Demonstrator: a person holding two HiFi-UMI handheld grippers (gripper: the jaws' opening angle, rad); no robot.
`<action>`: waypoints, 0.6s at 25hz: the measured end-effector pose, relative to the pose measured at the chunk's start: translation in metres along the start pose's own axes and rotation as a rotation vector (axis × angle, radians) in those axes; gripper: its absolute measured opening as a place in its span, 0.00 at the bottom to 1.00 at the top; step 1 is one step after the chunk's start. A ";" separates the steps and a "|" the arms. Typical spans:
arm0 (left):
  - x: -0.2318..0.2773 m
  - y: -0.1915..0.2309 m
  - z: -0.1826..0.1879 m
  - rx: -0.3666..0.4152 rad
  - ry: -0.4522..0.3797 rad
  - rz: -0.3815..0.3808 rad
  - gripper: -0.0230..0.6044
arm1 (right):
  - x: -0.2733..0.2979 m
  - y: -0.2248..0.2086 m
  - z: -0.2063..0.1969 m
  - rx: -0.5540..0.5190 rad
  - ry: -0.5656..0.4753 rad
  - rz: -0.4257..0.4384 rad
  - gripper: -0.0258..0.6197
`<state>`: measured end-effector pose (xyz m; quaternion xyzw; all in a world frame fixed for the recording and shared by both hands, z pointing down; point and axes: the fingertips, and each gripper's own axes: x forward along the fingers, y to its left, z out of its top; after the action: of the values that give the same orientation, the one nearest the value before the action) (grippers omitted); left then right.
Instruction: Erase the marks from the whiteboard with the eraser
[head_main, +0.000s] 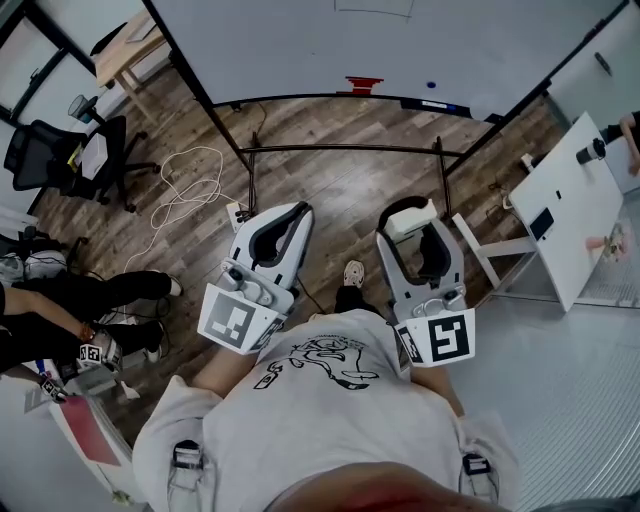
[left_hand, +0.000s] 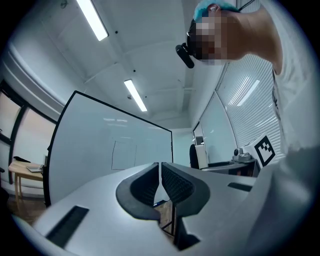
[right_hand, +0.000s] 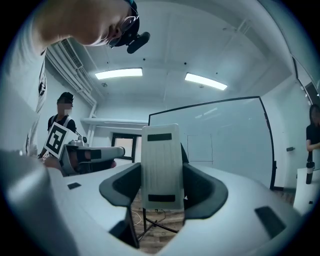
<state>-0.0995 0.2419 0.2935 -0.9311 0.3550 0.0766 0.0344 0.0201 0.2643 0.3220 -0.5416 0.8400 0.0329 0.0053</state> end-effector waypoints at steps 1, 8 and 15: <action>0.011 0.002 0.000 0.003 0.000 0.002 0.09 | 0.005 -0.009 0.000 -0.001 0.000 0.003 0.44; 0.085 0.011 -0.001 0.023 0.001 0.020 0.09 | 0.037 -0.077 0.005 -0.022 0.003 0.019 0.44; 0.152 0.020 -0.011 0.036 0.014 0.064 0.09 | 0.064 -0.144 0.002 -0.033 0.009 0.046 0.44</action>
<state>0.0008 0.1262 0.2791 -0.9189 0.3864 0.0648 0.0463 0.1246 0.1466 0.3095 -0.5223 0.8515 0.0442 -0.0083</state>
